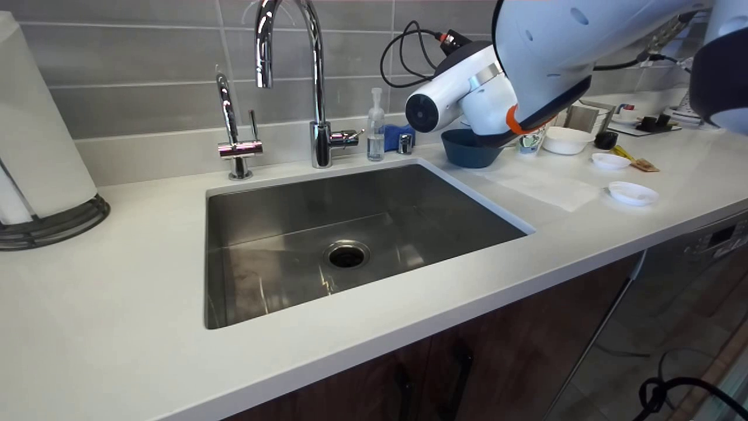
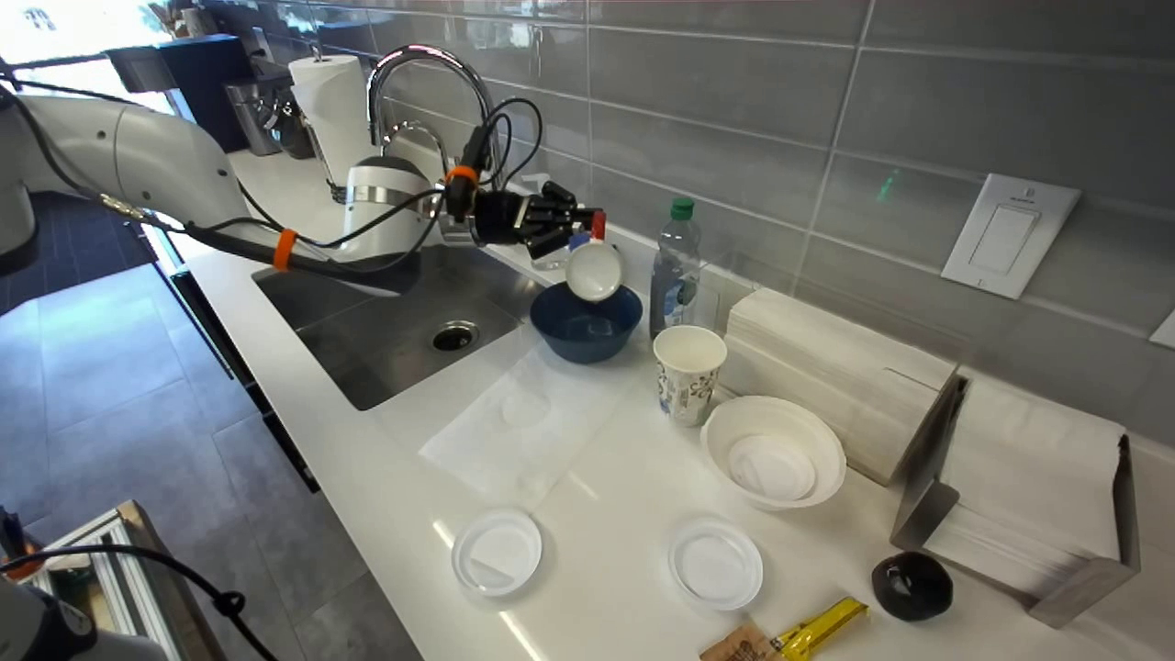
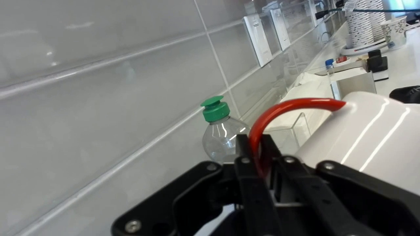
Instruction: Pour the content in the red cup into the blue bowl
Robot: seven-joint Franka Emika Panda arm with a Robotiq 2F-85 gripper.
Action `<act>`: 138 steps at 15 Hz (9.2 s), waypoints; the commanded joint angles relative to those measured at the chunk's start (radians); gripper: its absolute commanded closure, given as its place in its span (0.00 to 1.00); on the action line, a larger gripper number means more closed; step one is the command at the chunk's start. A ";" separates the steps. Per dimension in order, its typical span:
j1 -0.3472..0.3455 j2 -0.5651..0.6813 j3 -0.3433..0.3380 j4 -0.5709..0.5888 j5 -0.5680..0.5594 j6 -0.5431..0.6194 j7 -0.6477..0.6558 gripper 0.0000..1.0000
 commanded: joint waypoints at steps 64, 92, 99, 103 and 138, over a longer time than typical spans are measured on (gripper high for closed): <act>0.412 0.096 -0.523 -0.857 0.174 1.026 1.183 0.88; 0.300 -0.209 -0.109 -0.852 0.426 1.097 1.606 0.97; 0.299 -0.211 -0.124 -0.853 0.404 1.099 1.616 0.27; 0.291 -0.176 -0.160 -0.854 0.375 1.131 1.612 0.02; 0.164 0.030 -0.545 -0.852 -0.525 1.659 1.839 0.00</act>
